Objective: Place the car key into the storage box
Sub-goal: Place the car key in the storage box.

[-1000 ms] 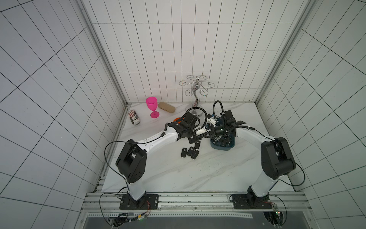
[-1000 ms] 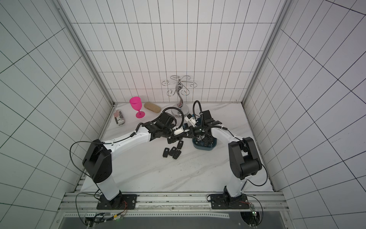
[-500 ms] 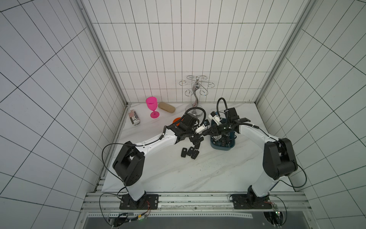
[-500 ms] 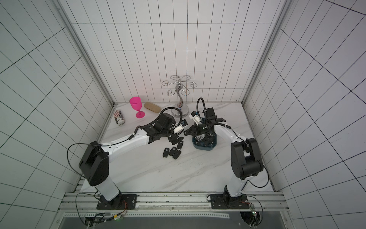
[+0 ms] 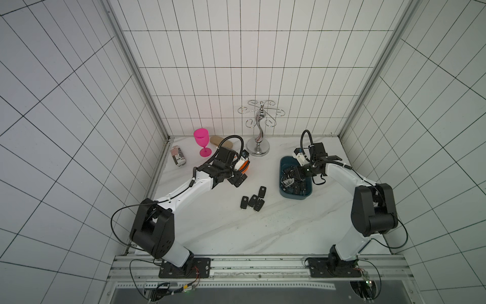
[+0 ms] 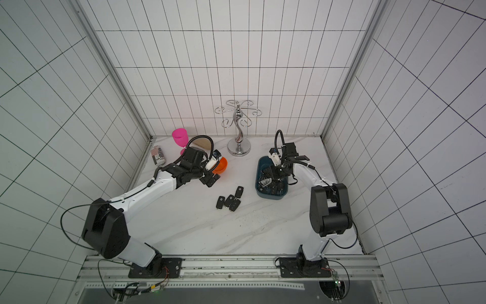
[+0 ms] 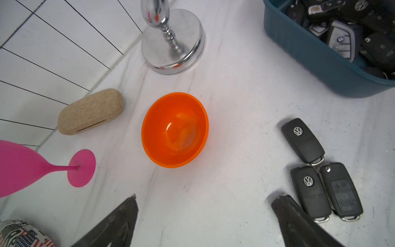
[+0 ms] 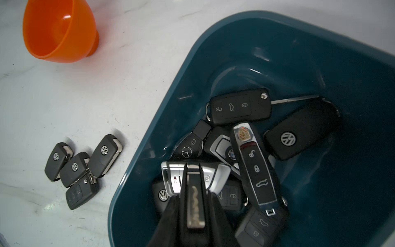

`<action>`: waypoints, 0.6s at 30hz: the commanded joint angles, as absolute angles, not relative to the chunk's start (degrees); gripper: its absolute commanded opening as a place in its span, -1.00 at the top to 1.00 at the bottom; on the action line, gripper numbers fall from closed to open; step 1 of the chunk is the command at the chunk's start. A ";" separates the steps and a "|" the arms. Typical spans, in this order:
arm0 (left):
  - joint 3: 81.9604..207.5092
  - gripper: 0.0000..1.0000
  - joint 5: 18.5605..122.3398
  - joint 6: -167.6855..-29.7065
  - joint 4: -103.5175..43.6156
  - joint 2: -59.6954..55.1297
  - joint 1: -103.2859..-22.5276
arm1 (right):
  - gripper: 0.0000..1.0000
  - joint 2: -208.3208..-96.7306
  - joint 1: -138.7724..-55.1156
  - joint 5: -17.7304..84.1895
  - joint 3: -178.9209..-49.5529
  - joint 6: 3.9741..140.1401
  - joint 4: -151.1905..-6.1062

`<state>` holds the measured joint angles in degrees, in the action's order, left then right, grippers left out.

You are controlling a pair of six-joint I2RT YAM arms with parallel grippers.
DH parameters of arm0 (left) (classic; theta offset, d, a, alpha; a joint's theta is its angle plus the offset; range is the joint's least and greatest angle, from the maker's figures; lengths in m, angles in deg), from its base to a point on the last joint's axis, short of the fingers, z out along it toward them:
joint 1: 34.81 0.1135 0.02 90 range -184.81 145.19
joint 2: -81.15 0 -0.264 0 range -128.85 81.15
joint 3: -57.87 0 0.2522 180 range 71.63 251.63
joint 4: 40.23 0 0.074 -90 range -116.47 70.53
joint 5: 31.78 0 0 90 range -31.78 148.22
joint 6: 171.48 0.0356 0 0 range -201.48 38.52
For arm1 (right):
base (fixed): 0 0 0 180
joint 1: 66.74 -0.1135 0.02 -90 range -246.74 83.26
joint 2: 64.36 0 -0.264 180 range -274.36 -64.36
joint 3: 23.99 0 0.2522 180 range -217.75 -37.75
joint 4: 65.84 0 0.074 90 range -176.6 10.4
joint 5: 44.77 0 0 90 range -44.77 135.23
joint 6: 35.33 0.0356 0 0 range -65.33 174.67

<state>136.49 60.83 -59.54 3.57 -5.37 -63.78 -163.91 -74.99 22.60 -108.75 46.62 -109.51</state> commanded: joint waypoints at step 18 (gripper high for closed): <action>121.82 -0.96 70.25 -59.73 4.62 -1.25 -69.32 | 0.34 -174.67 -75.28 23.70 -119.35 45.18 -112.91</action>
<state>122.17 69.09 -58.19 6.85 -0.28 -68.68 -174.14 -75.01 23.91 -116.31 46.49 -111.43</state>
